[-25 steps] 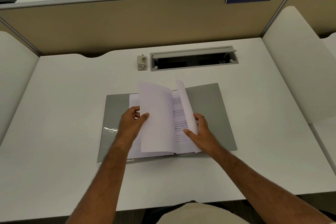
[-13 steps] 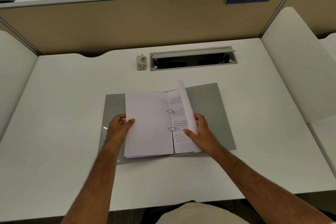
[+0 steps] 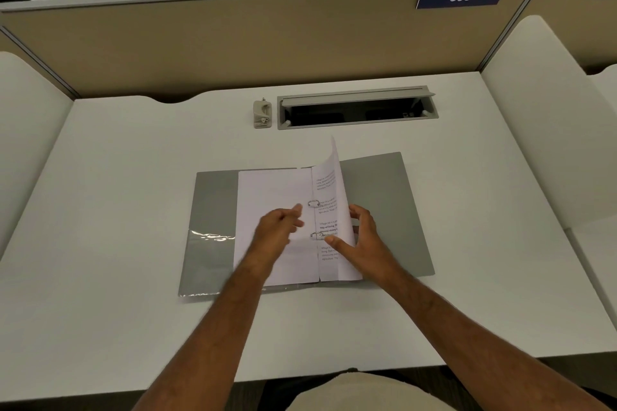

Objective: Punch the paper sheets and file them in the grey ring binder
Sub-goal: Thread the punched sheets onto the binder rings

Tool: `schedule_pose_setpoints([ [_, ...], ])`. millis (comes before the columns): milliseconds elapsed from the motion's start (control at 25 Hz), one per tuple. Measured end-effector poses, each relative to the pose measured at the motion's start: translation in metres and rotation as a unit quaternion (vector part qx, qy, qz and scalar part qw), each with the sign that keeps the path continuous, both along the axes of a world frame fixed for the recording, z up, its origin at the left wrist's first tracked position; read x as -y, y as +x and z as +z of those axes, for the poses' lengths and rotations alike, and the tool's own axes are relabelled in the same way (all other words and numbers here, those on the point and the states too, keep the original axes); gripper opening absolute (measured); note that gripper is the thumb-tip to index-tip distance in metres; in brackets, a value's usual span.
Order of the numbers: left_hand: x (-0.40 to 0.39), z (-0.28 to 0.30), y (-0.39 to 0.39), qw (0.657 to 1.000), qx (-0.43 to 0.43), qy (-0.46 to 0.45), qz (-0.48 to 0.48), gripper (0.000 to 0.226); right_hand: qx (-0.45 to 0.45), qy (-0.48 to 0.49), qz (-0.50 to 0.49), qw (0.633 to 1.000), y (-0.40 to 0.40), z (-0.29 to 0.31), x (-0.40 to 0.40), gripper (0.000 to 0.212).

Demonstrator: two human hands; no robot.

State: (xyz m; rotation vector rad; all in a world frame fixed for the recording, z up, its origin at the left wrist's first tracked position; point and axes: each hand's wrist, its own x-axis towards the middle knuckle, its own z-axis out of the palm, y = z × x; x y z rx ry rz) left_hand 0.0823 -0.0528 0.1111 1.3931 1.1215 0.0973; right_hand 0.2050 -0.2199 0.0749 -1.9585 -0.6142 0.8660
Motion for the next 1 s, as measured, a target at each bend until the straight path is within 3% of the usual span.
schedule_pose_setpoints([
  [120, 0.025, 0.007, 0.024, 0.998, 0.007, -0.027, -0.053, 0.043, 0.016, 0.000, 0.012, 1.000, -0.005, 0.003, -0.003, 0.082],
  [440, 0.032, 0.006, 0.034, 0.998, 0.010, 0.057, -0.037, 0.024, -0.002, -0.008, 0.023, 1.000, -0.012, 0.002, -0.002, 0.100],
  [800, -0.018, 0.018, -0.003, 0.994, 0.008, 0.099, 0.042, 0.023, -0.024, -0.005, 0.016, 1.000, -0.008, 0.002, -0.002, 0.080],
  [1000, -0.046, 0.004, -0.036, 0.990, -0.011, 0.107, 0.087, 0.025, -0.033, -0.001, 0.019, 0.999, -0.007, 0.000, -0.004, 0.082],
])
